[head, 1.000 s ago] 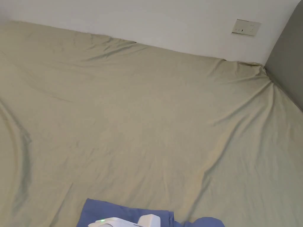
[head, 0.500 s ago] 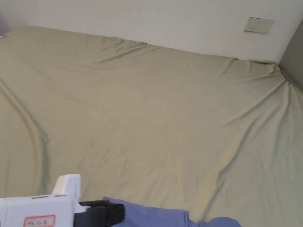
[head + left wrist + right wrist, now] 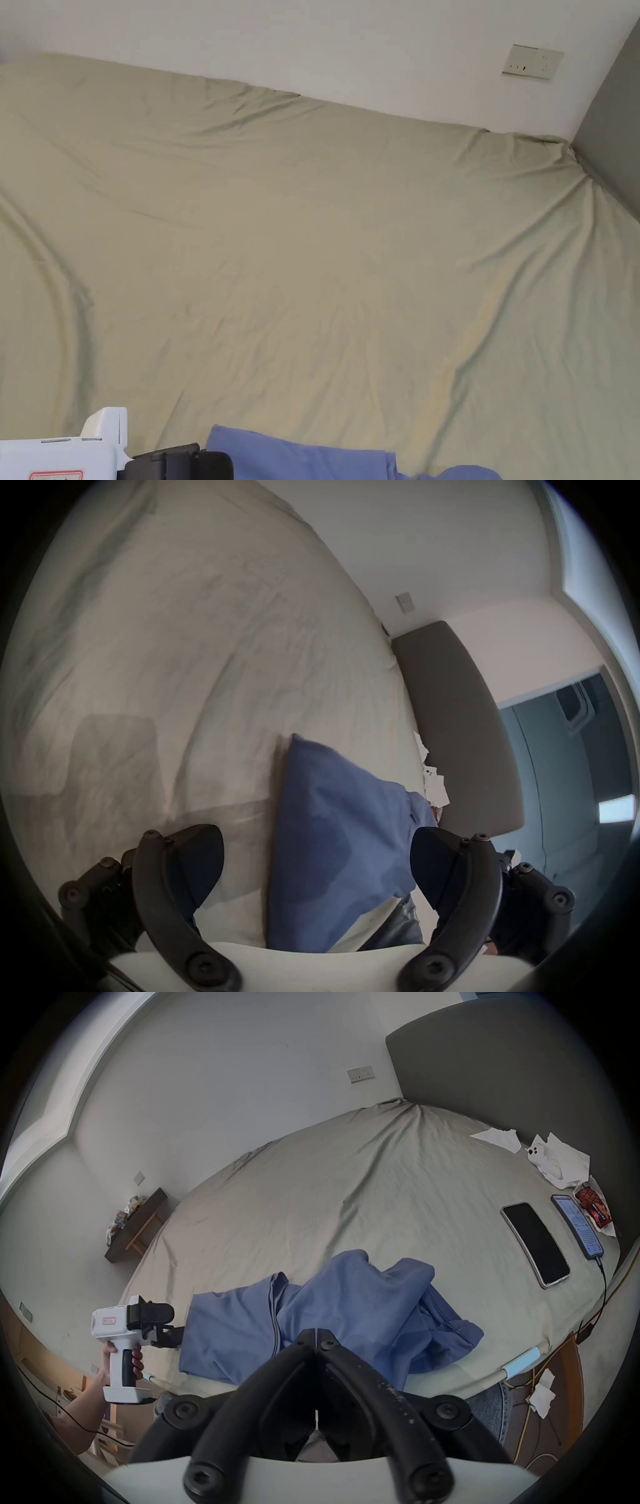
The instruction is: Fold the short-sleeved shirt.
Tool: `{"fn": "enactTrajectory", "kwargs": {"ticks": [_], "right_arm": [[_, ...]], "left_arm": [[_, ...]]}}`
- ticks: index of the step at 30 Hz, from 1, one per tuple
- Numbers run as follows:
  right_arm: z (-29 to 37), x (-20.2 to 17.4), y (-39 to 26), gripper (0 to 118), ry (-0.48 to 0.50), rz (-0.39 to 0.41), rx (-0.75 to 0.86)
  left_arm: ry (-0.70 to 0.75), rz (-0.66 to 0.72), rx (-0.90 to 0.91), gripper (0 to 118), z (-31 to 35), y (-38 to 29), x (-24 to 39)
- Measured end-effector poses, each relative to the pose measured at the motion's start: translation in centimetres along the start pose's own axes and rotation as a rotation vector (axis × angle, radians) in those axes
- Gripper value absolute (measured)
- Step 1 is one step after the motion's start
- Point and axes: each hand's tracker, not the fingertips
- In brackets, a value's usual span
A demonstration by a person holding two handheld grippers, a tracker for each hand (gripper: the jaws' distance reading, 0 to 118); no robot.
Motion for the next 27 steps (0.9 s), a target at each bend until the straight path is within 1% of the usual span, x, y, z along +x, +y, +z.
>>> {"fn": "enactTrajectory", "kwargs": {"ticks": [2, 3, 5, 7, 8, 9, 10, 11, 13, 15, 19, 20, 24, 27], "right_arm": [[0.2, 0.0, 0.0, 2, -0.008, 0.003, 0.006], [0.2, 0.0, 0.0, 2, -0.012, 0.003, 0.007], [0.1, 0.1, -0.1, 2, -0.012, -0.004, 0.002], [0.0, 0.2, -0.3, 2, 0.0, -0.023, -0.002], [-0.1, 0.2, -0.3, 2, 0.01, -0.031, -0.003], [-0.1, 0.2, -0.4, 2, 0.02, -0.037, -0.003], [-0.1, 0.1, -0.4, 2, 0.029, -0.039, -0.005], [-0.1, 0.0, -0.5, 2, 0.033, -0.038, -0.007], [0.1, -0.1, -0.4, 2, 0.032, -0.025, -0.003], [0.3, -0.1, -0.3, 2, 0.026, -0.02, 0.004], [0.7, 0.3, 0.1, 2, 0.01, -0.037, 0.023], [0.8, 0.4, 0.1, 2, 0.007, -0.039, 0.028], [0.8, 0.3, 0.2, 2, 0.004, -0.032, 0.031], [0.8, 0.1, 0.0, 2, 0.01, -0.028, 0.031]], "left_arm": [[-0.017, 0.016, -0.033, 110, -0.1, 0.4, 0.1], [-0.047, 0.038, -0.085, 107, -0.6, 0.3, 0.1], [-0.09, 0.047, -0.147, 97, -2.1, -0.3, 0.2], [-0.078, 0.022, -0.17, 81, -3.8, -1.2, 1.1], [-0.084, 0.017, -0.16, 65, -4.2, -1.4, 1.4], [-0.064, 0.028, -0.166, 22, -4.9, -1.4, 1.7], [-0.005, 0.05, -0.177, 16, -5.9, -1.1, 0.7], [0.034, 0.074, -0.178, 16, -6.4, -1.1, 0.5], [-0.023, 0.044, -0.157, 16, -5.2, -1.1, 0.8], [-0.01, 0.048, -0.141, 16, -4.1, -0.7, 1.6], [-0.123, 0.097, -0.081, 15, 0.2, -0.2, 1.6], [-0.122, 0.098, -0.082, 15, 1.2, 0.0, 1.6], [0.032, 0.073, -0.016, 15, 6.2, 0.8, 1.5], [0.133, 0.087, 0.063, 15, 10.3, 1.5, 1.1]]}}
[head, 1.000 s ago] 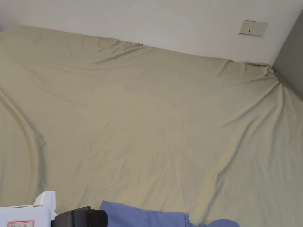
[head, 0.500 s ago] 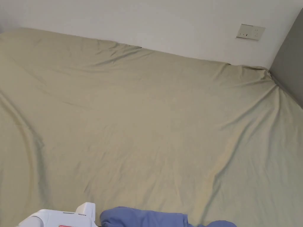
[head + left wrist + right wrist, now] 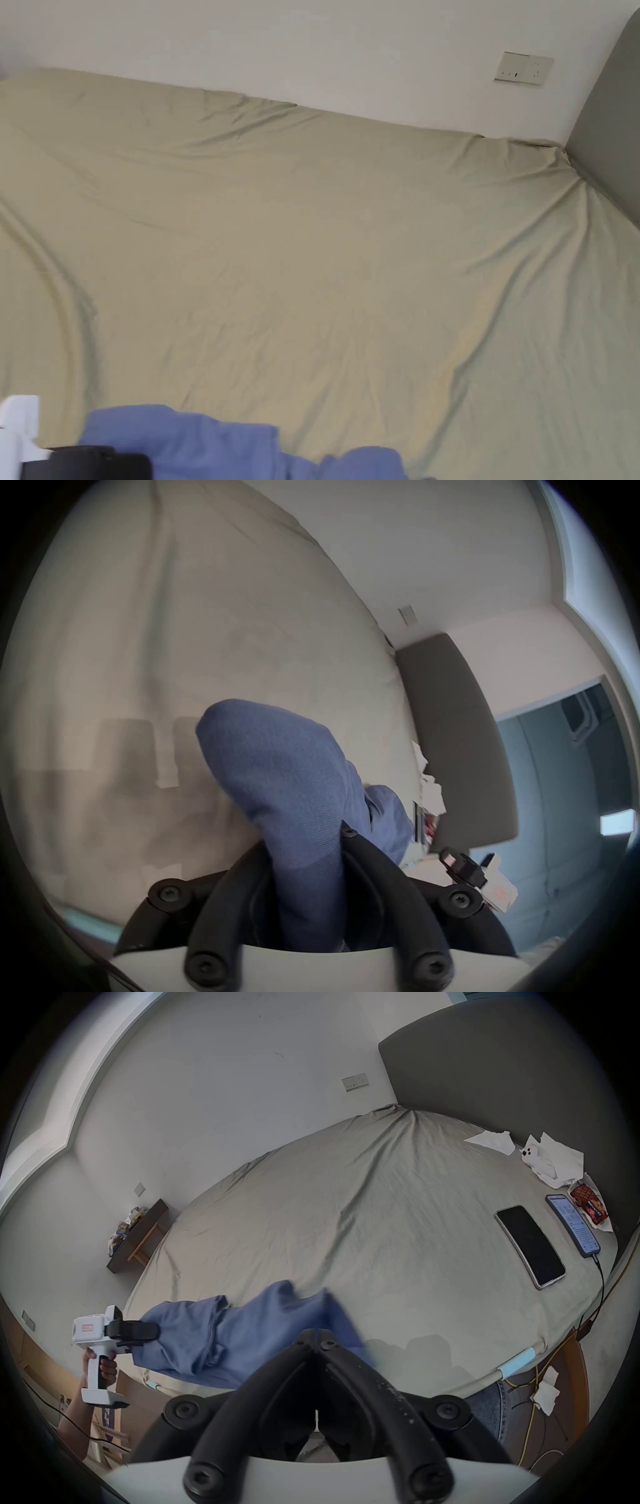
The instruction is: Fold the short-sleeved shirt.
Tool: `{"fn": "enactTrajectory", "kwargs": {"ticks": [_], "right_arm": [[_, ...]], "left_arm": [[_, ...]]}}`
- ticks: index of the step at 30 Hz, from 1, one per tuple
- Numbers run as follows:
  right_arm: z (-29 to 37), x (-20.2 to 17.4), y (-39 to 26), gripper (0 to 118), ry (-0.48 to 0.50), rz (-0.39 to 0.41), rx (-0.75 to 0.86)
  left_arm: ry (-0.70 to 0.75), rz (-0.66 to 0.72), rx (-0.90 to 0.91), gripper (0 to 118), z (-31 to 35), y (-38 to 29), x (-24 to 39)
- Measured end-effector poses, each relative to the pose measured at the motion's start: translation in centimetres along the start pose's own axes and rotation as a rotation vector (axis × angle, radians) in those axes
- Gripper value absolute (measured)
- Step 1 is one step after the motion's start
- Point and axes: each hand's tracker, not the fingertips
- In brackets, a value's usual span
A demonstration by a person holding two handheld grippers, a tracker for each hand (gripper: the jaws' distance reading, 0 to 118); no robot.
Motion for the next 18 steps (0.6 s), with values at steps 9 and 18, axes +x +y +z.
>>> {"fn": "enactTrajectory", "kwargs": {"ticks": [9, 18], "right_arm": [[-0.9, 0.3, -0.9, 2, 0.014, -0.007, -0.03], [0.1, 1.3, -1.0, 2, 0.044, -0.047, -0.01]], "left_arm": [[0.094, -0.123, 0.005, 15, 2.0, -1.1, 5.1], [-0.136, -0.234, -0.186, 15, -10.3, -3.6, 13.4]]}}
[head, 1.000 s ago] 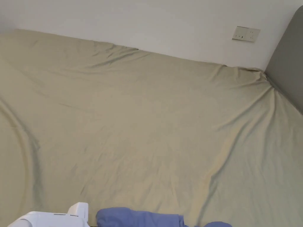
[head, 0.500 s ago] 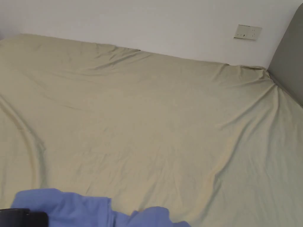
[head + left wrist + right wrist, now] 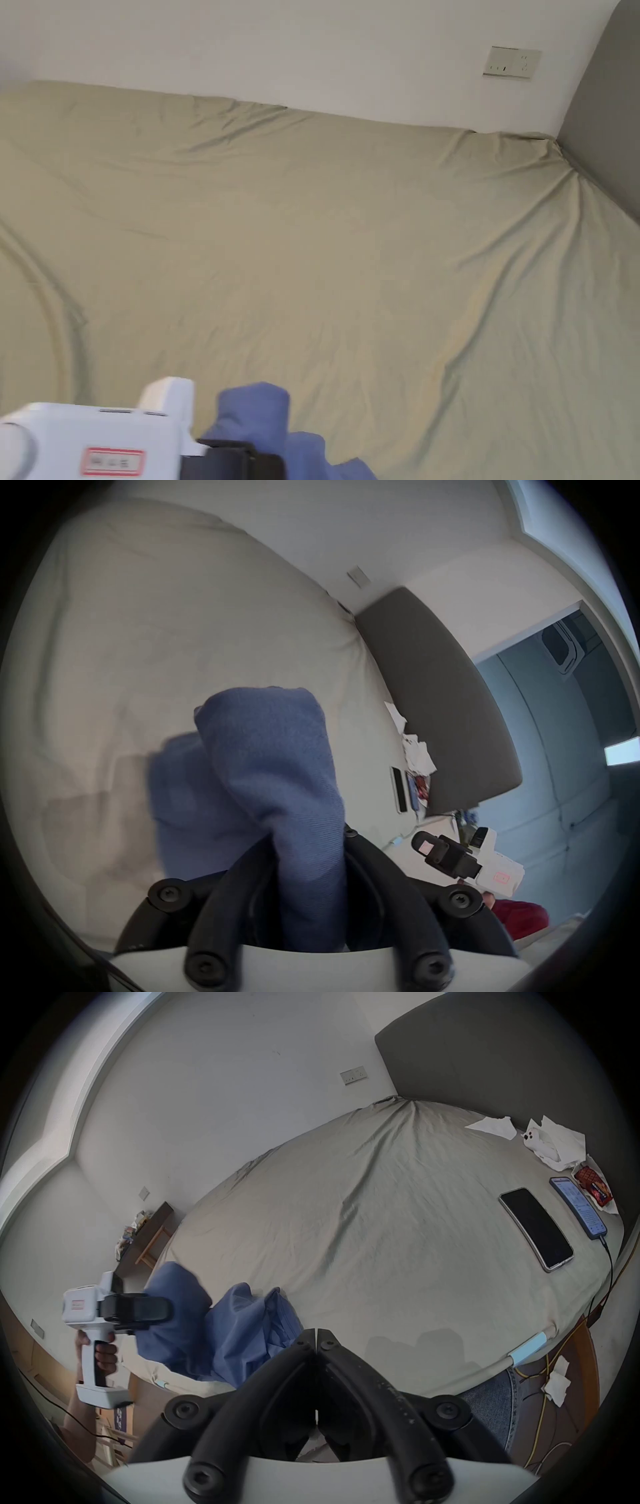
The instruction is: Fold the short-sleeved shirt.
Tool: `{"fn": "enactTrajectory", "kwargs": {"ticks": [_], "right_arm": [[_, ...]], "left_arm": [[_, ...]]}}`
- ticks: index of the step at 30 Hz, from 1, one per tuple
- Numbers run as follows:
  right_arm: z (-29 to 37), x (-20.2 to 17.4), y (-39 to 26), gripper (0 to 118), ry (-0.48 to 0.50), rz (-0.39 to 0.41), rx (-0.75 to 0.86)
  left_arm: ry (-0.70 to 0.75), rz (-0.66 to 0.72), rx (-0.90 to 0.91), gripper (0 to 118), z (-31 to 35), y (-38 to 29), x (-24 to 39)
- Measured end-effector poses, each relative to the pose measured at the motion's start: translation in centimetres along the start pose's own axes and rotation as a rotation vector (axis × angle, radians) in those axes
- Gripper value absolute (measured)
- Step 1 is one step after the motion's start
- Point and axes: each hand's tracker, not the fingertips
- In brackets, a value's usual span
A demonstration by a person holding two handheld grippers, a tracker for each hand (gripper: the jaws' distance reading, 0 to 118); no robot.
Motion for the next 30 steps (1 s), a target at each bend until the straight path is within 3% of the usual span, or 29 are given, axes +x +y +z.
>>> {"fn": "enactTrajectory", "kwargs": {"ticks": [5, 10, 14, 18, 19, 20, 21, 22, 25, 30], "right_arm": [[0.9, 1.0, 0.2, 2, -0.001, -0.031, 0.031], [0.9, 2.3, -0.2, 2, -0.043, -0.075, 0.042], [0.6, 2.9, -0.5, 2, -0.049, -0.093, 0.024], [0.3, 2.8, -0.6, 2, -0.053, -0.085, 0.007], [0.3, 2.8, -0.6, 2, -0.049, -0.085, 0.006], [0.3, 2.8, -0.6, 2, -0.043, -0.088, 0.007], [0.2, 2.7, -0.5, 2, -0.036, -0.09, 0.006], [0.2, 2.7, -0.5, 2, -0.031, -0.091, 0.007], [0.1, 2.7, -0.4, 2, -0.027, -0.085, 0.007], [0.0, 2.5, -0.3, 2, -0.024, -0.082, 0.0]], "left_arm": [[-0.004, -0.06, -0.117, 16, -6.9, -0.3, 1.1], [0.042, -0.112, -0.165, 25, -10.4, -1.1, 2.9], [-0.156, -0.108, -0.143, 51, -8.4, -0.7, 4.5], [-0.354, -0.041, -0.019, 53, -4.0, 0.3, 4.6], [-0.379, -0.026, 0.006, 50, -2.9, 0.6, 4.2], [-0.358, -0.024, 0.027, 37, -2.2, 0.8, 3.8], [-0.318, -0.036, 0.059, 6, -1.3, 1.0, 2.8], [-0.257, -0.054, 0.086, 0, -1.0, 1.0, 2.2], [-0.094, -0.009, 0.041, 0, -1.9, 0.7, 0.3], [-0.086, 0.055, -0.047, 0, -6.4, -0.9, -2.5]]}}
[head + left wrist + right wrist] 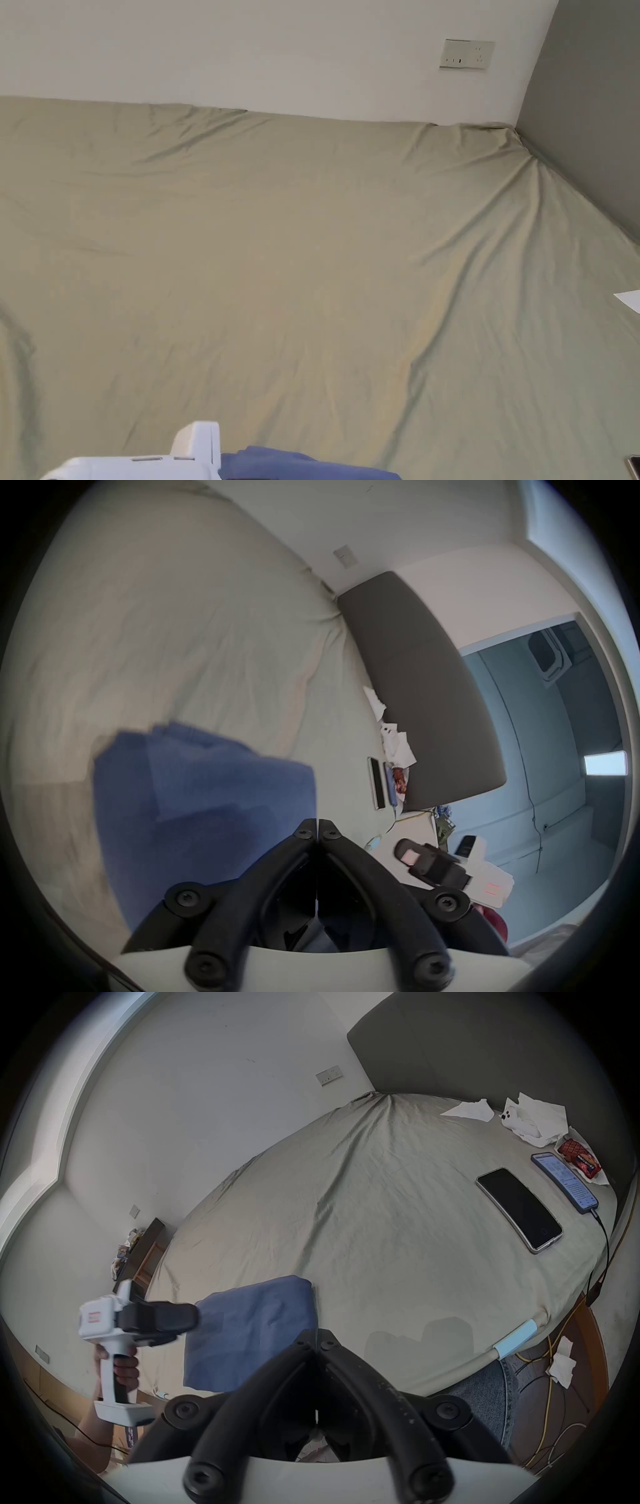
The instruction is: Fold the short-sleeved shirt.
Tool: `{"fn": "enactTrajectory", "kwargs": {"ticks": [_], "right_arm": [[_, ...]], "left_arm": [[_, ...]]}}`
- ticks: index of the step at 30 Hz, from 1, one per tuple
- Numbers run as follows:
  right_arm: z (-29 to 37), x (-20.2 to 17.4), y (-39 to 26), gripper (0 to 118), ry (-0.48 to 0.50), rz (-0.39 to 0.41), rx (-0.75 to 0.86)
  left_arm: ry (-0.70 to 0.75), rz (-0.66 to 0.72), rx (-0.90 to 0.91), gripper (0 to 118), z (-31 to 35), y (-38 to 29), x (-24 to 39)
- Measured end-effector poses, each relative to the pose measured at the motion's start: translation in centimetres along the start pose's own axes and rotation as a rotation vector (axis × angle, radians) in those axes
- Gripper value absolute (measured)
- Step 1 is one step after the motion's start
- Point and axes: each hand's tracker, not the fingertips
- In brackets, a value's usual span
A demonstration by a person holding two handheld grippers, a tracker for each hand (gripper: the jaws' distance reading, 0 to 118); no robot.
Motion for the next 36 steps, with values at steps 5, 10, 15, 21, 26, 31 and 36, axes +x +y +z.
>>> {"fn": "enactTrajectory", "kwargs": {"ticks": [5, 10, 15, 21, 26, 31, 36], "right_arm": [[0.2, -0.1, 0.0, 2, 0.001, 0.011, -0.006], [-0.4, -0.2, 0.2, 2, -0.005, 0.019, -0.025], [-2.2, -1.8, 0.7, 2, 0.038, 0.063, -0.046], [-8.2, -5.9, 1.5, 2, 0.293, 0.102, -0.105], [-15.5, -7.0, -0.1, 2, 0.348, -0.013, -0.27], [-19.3, -5.7, -2.0, 2, 0.309, -0.098, -0.357], [-18.8, -6.1, -1.3, 2, 0.304, -0.087, -0.371]], "left_arm": [[0.049, 0.094, -0.058, 0, -4.5, -1.3, -2.8], [0.078, 0.104, -0.061, 0, -5.9, -1.4, -2.0], [0.042, 0.072, -0.001, 0, -3.1, -1.5, 0.3], [-0.128, 0.05, 0.305, 0, 8.5, -4.0, 0.9], [-0.016, 0.08, 0.406, 0, 13.0, -5.4, -1.7], [0.024, 0.113, 0.45, 3, 14.1, -6.1, -3.9], [0.093, 0.029, 0.404, 100, 12.6, -5.5, -4.7]]}}
